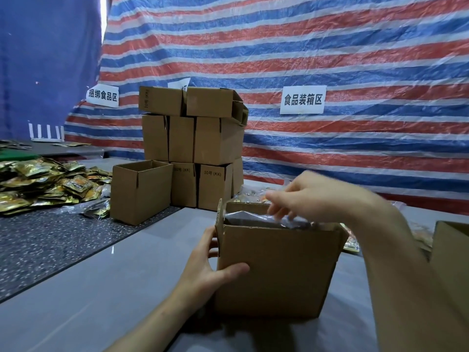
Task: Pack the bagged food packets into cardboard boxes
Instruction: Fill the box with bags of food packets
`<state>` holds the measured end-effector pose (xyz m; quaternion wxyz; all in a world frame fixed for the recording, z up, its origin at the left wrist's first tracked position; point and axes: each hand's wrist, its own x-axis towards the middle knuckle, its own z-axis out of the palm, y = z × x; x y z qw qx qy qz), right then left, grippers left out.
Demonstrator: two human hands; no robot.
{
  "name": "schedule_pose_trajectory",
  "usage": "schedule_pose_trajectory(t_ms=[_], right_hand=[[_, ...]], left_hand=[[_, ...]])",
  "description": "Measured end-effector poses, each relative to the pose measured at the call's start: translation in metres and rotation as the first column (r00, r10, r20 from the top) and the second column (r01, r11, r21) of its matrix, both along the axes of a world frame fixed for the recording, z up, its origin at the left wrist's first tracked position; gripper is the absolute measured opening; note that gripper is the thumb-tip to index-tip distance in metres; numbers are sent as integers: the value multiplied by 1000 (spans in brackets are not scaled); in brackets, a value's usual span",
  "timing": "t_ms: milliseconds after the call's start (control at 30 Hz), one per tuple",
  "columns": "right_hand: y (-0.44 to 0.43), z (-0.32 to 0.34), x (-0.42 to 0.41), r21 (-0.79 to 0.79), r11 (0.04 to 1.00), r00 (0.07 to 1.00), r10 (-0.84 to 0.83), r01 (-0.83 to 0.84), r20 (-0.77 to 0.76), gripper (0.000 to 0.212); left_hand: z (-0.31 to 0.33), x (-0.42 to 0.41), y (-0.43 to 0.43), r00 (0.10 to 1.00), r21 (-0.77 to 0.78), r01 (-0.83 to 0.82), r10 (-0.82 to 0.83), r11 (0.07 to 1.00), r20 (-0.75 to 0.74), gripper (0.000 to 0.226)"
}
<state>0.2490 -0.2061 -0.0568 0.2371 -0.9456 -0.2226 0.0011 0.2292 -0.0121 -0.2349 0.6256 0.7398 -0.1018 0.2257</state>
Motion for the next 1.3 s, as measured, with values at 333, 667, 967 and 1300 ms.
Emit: schedule_pose_trajectory(t_ms=[333,667,967,1300], right_hand=[[14,-22,16,-141,989,931,-85,37,-354,75],[-3,-10,27,489,871,986,-120,47,120,51],[-55,-56,88,780,504,907,-377,371,-188,23],[-48,-156,129,777,170,791,-34,606,-610,18]], left_hand=[[1,1,0,999,5,27,-27,1000,-21,108],[-3,6,3,995,-127,57,-67,990,-70,106],[0,9,2,993,-241,45,-69,970,-92,113],[2,9,-1,991,-245,67,-94,967,-100,121]])
